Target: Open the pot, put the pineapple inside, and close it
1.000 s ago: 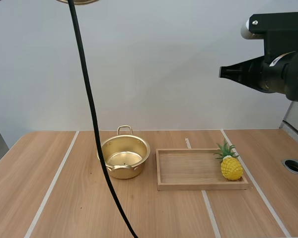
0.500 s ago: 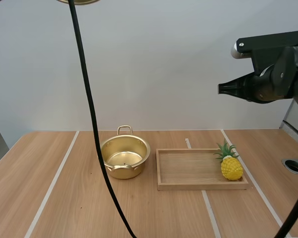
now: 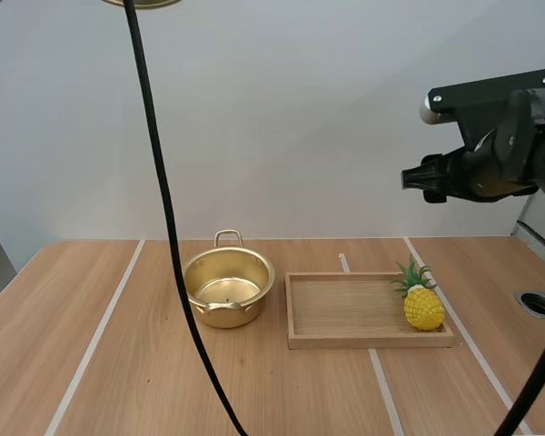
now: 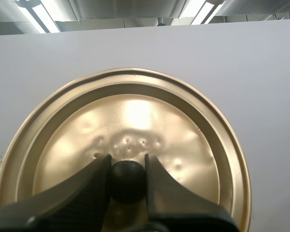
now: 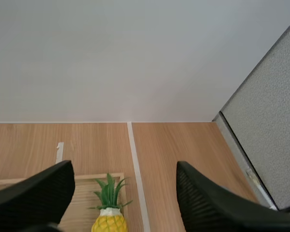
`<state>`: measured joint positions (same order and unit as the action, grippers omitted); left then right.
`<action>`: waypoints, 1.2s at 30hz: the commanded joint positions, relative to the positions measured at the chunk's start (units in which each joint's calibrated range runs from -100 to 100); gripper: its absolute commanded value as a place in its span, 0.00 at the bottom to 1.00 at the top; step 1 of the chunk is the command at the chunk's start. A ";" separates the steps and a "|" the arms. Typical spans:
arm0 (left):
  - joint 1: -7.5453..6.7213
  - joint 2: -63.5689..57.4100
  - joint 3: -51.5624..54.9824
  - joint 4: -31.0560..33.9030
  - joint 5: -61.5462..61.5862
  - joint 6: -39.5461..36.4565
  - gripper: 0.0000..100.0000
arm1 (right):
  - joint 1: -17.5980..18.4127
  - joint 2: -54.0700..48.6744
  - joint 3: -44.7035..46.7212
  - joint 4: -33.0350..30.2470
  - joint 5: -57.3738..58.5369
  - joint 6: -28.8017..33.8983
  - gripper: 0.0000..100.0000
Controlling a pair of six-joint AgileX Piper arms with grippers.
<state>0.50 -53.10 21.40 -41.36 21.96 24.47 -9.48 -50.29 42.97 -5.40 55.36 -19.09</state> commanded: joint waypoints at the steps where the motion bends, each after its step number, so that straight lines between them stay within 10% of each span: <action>1: -0.04 -0.21 -0.18 0.19 -1.30 -0.27 0.00 | -0.25 -0.12 -0.46 0.88 1.96 -0.27 1.00; 26: -0.04 -0.21 -0.18 0.19 -1.30 -0.27 0.00 | -0.25 17.75 0.40 8.29 18.88 -8.91 1.00; 36: -0.04 -0.21 -0.18 0.19 -1.30 -0.27 0.00 | -0.25 20.05 12.52 1.78 2.14 -11.15 1.00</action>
<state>0.50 -53.10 21.40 -41.22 21.96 24.47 -9.48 -30.19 53.60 -1.03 62.43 -29.96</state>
